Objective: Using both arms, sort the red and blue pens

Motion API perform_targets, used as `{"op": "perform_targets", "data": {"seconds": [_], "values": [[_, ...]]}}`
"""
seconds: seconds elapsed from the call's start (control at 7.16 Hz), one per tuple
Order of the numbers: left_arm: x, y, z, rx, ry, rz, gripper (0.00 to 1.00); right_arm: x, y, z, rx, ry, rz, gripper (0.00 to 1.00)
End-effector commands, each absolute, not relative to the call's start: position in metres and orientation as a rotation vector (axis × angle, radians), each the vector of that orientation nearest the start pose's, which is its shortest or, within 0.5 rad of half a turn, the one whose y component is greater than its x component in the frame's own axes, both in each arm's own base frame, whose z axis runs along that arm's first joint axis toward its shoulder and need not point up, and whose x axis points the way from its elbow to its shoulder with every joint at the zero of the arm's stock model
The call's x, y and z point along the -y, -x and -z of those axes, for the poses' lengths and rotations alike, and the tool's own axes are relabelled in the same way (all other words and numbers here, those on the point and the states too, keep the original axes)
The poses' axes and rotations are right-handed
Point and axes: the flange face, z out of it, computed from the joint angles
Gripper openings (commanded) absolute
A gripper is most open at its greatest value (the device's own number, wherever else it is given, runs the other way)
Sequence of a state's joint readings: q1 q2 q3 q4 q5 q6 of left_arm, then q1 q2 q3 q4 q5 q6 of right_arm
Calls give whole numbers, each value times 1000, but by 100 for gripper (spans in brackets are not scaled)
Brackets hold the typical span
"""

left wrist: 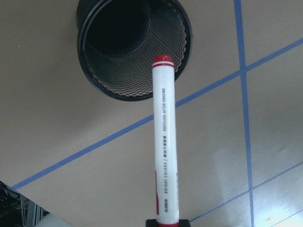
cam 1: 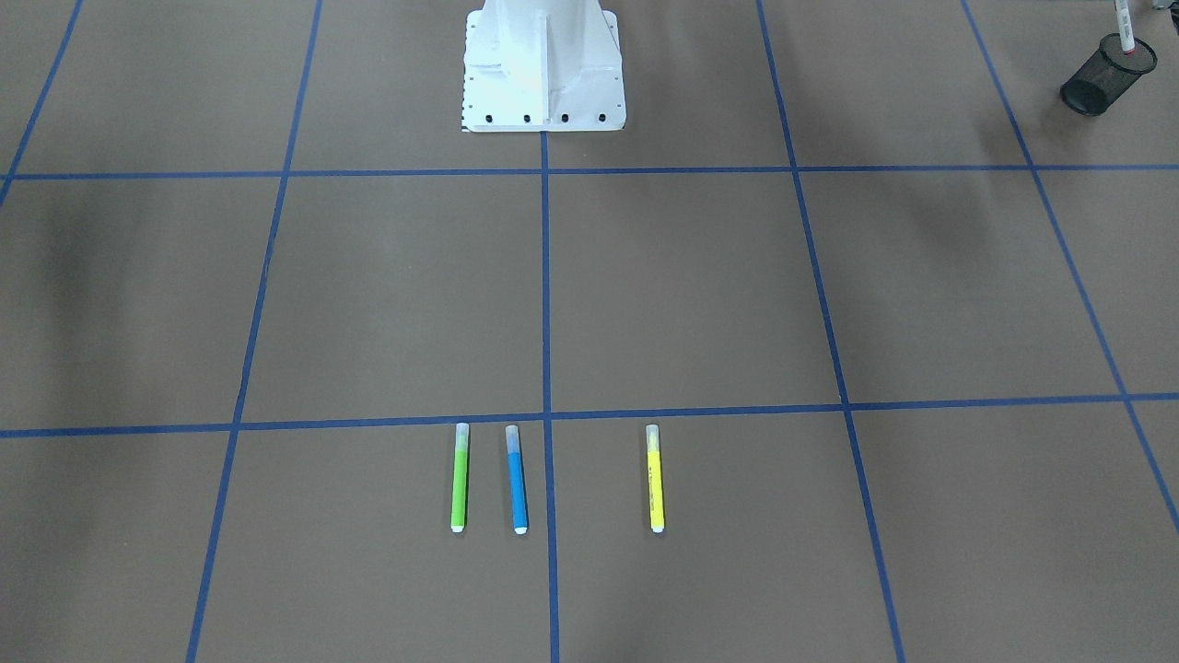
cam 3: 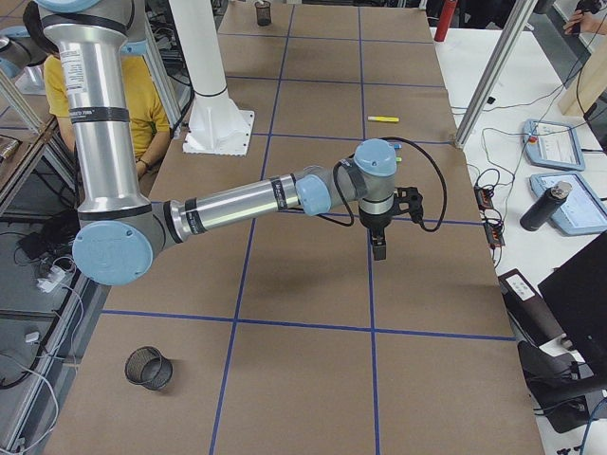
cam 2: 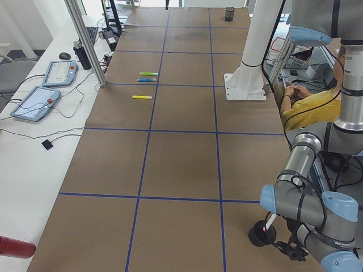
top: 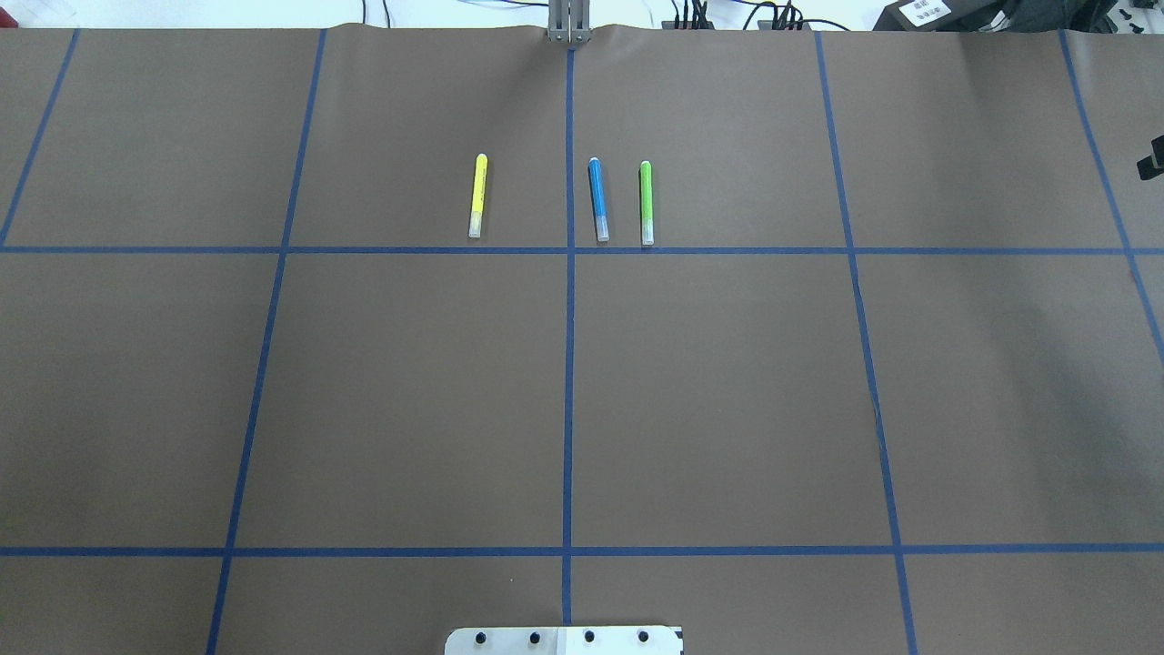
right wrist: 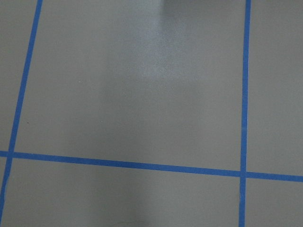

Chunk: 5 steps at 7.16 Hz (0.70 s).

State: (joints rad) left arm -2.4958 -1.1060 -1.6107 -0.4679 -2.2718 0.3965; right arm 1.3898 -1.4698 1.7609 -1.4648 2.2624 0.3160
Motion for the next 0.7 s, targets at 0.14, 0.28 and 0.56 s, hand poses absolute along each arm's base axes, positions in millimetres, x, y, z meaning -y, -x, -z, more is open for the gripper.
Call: {"op": "perform_targets", "data": {"seconds": [0.14,0.28,0.56], "values": [[8,125,-832,-1401,892,968,7,543,28,-505,756,-213,13,100],[8,126,-837,-1408,897,972,21,544,28,-504,756,-215,14,100],[11,129,-835,-1402,904,986,100,544,29,-504,756,-216,14,100]]}}
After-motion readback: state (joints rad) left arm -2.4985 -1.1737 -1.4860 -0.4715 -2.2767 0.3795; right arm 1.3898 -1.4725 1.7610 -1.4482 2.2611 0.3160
